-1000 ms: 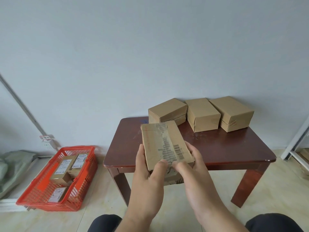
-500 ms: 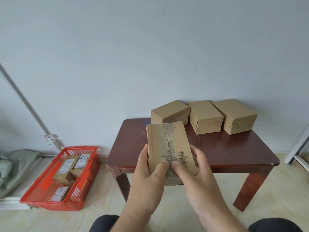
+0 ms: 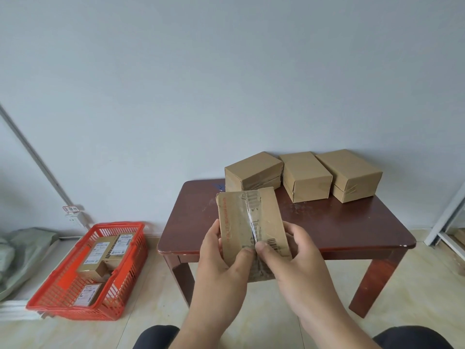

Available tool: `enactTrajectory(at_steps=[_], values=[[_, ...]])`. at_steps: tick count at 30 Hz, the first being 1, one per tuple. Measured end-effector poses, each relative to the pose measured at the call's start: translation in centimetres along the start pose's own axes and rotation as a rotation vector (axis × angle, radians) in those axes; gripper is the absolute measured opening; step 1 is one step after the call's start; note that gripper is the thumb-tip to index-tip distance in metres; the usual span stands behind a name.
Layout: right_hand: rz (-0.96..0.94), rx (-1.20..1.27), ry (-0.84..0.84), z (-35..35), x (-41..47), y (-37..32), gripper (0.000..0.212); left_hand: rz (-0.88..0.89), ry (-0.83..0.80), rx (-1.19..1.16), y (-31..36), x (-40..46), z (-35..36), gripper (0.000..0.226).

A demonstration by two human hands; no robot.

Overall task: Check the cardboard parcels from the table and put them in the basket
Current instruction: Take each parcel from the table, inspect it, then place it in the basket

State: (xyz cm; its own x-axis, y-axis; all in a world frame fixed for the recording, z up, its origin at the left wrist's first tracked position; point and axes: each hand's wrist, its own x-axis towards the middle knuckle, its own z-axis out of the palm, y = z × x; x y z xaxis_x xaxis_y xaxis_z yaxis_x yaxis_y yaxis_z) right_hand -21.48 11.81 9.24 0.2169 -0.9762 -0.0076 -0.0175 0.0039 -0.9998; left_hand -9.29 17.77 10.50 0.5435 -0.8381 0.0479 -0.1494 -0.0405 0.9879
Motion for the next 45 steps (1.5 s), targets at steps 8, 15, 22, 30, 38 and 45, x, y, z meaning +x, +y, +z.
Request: enactTrajectory(at_steps=[8, 15, 22, 30, 38, 45], values=[[0.008, -0.029, 0.037, 0.1, 0.0, 0.1, 0.031, 0.081, 0.083, 0.116, -0.7, 0.1, 0.6, 0.051], [-0.009, -0.067, 0.045, -0.2, 0.2, 0.5, 0.031, 0.096, 0.114, 0.137, -1.3, 0.1, 0.6, 0.05], [-0.048, -0.089, 0.074, 0.4, -0.5, 0.6, 0.032, 0.144, 0.135, 0.262, -0.3, 0.9, -0.1, 0.043], [-0.082, -0.176, 0.123, 0.0, 0.5, 0.2, 0.041, 0.149, 0.178, 0.261, -1.0, -0.1, 0.7, 0.054], [-0.116, -0.205, 0.109, 0.2, -0.3, 0.6, 0.044, 0.12, 0.222, 0.136, 0.5, 0.2, 0.2, 0.043], [-0.049, -0.158, 0.131, 0.2, 0.2, -0.5, 0.045, 0.08, 0.211, 0.184, -0.3, -0.5, 0.9, 0.024]])
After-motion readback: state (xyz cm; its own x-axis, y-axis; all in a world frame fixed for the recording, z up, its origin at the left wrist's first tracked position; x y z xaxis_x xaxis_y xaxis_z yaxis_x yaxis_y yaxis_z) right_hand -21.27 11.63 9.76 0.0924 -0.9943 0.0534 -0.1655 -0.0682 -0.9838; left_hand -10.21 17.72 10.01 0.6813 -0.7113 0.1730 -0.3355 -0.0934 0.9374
